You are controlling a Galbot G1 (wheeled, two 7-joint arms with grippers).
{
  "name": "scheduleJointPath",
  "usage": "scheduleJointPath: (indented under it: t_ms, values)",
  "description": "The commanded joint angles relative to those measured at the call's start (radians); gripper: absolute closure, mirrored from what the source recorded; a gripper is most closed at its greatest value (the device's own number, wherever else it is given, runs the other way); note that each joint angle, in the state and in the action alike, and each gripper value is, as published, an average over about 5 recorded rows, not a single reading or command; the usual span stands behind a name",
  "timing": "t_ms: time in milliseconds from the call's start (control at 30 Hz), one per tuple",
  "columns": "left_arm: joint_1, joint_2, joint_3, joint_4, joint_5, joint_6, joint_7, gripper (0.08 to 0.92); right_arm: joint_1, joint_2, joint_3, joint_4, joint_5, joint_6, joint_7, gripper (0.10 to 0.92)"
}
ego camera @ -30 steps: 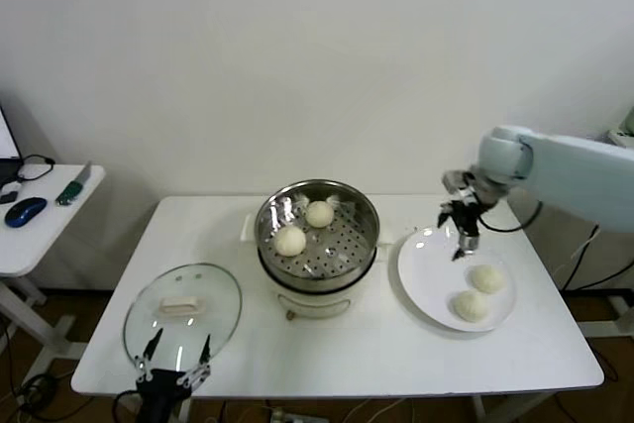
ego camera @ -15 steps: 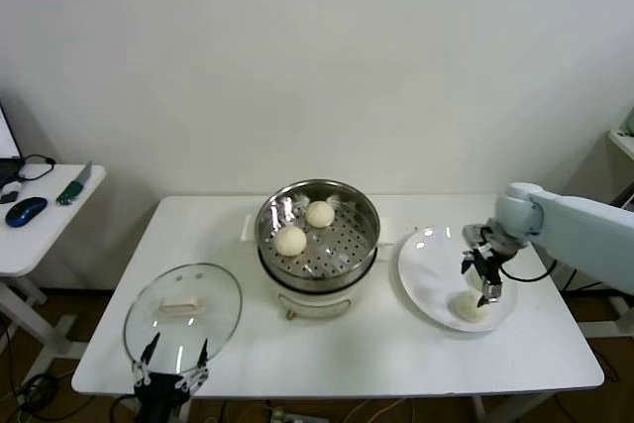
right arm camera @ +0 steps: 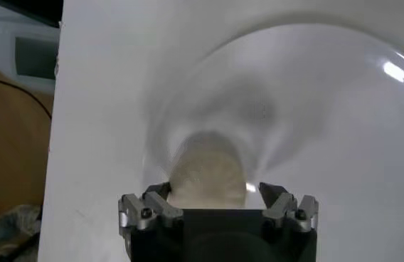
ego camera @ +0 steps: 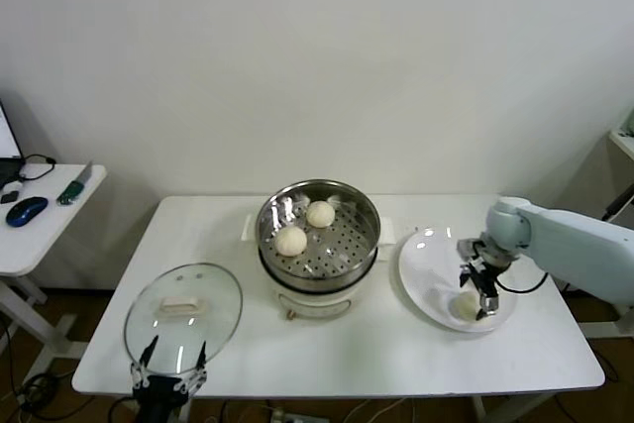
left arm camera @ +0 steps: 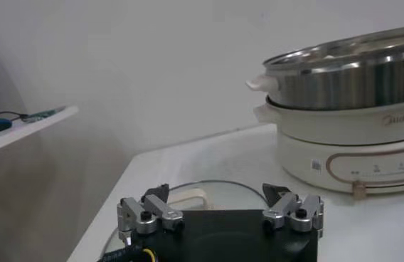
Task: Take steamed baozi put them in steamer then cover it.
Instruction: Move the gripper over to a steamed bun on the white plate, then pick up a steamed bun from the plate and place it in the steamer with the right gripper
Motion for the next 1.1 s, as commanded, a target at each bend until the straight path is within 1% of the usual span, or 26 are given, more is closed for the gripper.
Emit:
scheduleJointPath:
  t_ms: [33,400,500,600,733,967,1100]
  values:
    - [-0.001,0.002,0.001,0.003,0.000,0.000,0.000,0.177,-0.018,0.012,0.000,-0.021,-0.015,0.003,-0.009,0.223]
    - [-0.002,0.001,0.002,0.007,0.001,-0.001,-0.002,0.177,-0.011,0.025,-0.003,-0.029,-0.013,0.008,-0.016,0.338]
    - [-0.001,0.001,0.002,0.006,0.001,0.000,-0.002,0.177,0.019,0.029,-0.007,-0.032,-0.010,0.032,-0.017,0.361]
    - [-0.002,0.002,0.004,0.004,0.002,0.001,-0.001,0.177,0.095,0.045,-0.032,-0.032,-0.027,0.114,-0.034,0.372]
    - [-0.003,0.001,0.009,0.001,0.007,0.002,-0.001,0.177,0.246,0.096,-0.091,-0.016,-0.070,0.283,-0.068,0.373]
    - [0.001,-0.005,0.028,0.002,0.027,0.001,0.001,0.177,0.511,0.232,-0.172,0.004,-0.115,0.530,-0.118,0.366]
    - [0.003,-0.013,0.037,0.001,0.040,-0.002,0.000,0.177,0.629,0.329,-0.211,-0.006,-0.090,0.661,-0.132,0.363]
